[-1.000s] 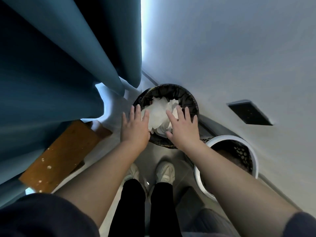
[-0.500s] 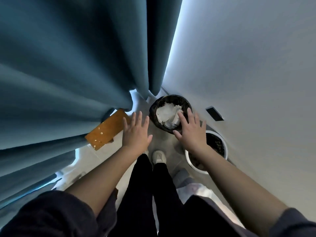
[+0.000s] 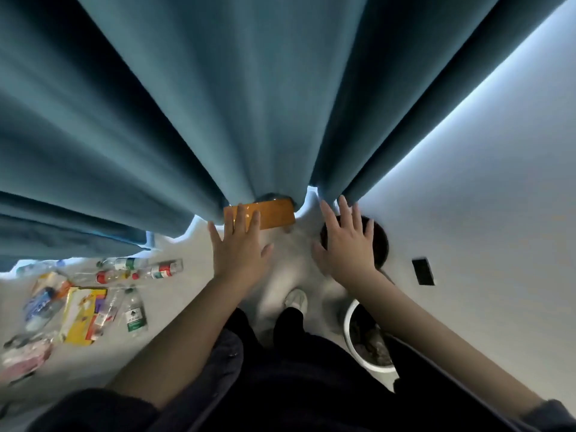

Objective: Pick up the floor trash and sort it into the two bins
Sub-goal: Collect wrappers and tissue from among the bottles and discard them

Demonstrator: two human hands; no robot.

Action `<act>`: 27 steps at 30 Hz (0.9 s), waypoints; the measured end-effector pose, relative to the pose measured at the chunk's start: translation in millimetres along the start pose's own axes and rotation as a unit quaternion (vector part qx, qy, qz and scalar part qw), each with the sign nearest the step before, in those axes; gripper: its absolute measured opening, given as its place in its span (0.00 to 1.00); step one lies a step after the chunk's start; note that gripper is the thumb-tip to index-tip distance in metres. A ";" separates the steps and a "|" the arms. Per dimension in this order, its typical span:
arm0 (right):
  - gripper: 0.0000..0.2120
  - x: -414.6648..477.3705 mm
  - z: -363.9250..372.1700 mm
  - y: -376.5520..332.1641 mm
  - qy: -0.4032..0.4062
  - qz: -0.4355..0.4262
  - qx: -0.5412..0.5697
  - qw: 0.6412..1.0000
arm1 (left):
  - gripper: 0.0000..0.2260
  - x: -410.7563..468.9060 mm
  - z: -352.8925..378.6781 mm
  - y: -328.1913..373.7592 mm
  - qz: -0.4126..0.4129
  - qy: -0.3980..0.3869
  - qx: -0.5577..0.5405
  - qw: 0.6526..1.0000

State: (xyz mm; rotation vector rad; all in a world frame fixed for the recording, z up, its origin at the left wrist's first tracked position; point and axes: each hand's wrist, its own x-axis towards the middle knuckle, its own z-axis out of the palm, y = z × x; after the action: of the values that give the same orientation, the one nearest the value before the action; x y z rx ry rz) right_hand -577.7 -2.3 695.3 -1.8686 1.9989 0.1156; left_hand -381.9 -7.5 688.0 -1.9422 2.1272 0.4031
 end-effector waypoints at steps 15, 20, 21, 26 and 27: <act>0.34 -35.7 72.9 -327.0 -0.065 -0.285 -0.120 0.949 | 0.32 -157.4 32.3 -280.2 -0.306 -0.006 -0.102 0.946; 0.33 -70.1 105.8 -430.4 -0.089 -0.349 -0.125 0.925 | 0.32 -204.6 44.7 -372.0 -0.358 -0.008 -0.131 0.924; 0.33 -73.8 110.6 -446.0 -0.092 -0.359 -0.126 0.920 | 0.32 -211.7 47.8 -386.7 -0.365 -0.004 -0.139 0.920; 0.34 -75.4 134.9 -499.7 -0.096 -0.388 -0.141 0.906 | 0.32 -243.5 62.9 -442.9 -0.411 -0.011 -0.172 0.895; 0.34 -74.2 139.2 -506.8 -0.097 -0.392 -0.143 0.904 | 0.32 -248.5 66.5 -451.0 -0.420 -0.014 -0.183 0.889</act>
State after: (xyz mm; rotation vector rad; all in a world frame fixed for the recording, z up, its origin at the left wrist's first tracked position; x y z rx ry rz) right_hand -50.7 60.7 698.6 -2.5820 1.0201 0.3579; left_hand 89.4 210.4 692.5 -2.7841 1.0363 0.6573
